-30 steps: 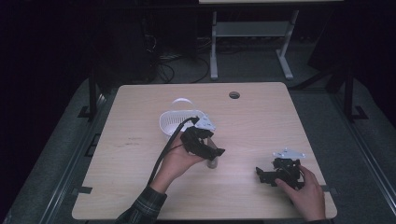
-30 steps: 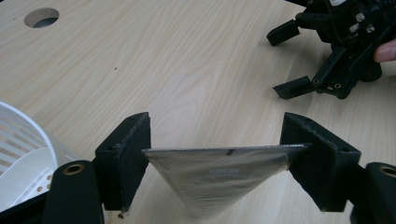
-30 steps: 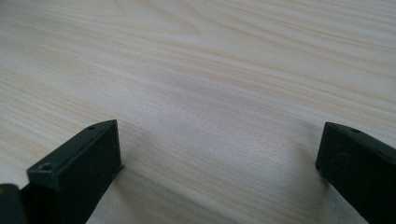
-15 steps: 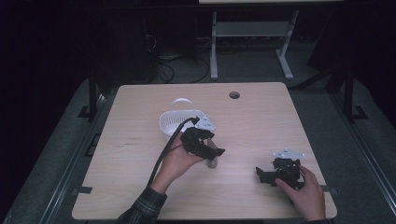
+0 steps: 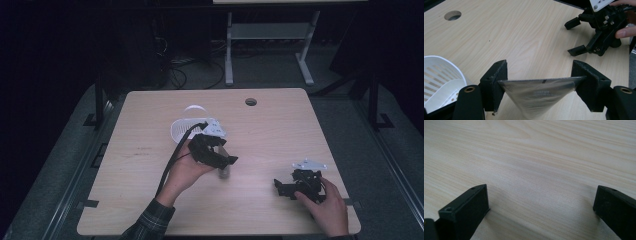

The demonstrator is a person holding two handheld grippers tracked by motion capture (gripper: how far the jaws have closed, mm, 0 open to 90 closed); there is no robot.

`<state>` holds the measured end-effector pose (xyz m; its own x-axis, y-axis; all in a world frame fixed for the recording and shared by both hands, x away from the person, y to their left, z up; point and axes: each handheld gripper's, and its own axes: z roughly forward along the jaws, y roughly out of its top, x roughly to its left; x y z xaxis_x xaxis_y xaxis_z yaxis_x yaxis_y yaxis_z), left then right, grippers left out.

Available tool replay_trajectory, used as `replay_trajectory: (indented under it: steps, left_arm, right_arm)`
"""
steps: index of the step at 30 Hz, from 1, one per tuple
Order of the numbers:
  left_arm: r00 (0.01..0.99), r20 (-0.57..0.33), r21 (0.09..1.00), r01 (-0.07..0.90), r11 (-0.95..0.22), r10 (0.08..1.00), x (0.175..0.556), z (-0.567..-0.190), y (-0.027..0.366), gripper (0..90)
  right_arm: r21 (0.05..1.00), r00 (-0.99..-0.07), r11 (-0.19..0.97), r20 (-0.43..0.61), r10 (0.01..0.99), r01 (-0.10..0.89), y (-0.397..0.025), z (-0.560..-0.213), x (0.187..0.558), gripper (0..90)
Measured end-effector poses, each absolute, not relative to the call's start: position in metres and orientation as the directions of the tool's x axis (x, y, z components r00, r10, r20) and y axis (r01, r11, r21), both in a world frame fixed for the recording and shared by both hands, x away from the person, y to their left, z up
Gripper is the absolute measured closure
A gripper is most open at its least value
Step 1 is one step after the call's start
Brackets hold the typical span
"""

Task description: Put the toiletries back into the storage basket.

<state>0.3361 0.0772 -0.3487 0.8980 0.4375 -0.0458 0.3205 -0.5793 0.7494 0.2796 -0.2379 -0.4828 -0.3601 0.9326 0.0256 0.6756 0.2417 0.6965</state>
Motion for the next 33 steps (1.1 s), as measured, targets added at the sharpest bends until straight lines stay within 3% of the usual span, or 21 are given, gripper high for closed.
replay_trajectory:
  steps: [33]
  left_arm:
    - [0.888,-0.051,0.786,0.319,-0.531,0.457,0.342,-0.300,0.115,29.6]
  right_arm:
    - [0.697,-0.358,0.240,0.026,0.933,0.676,-0.238,-0.483,0.280,0.0]
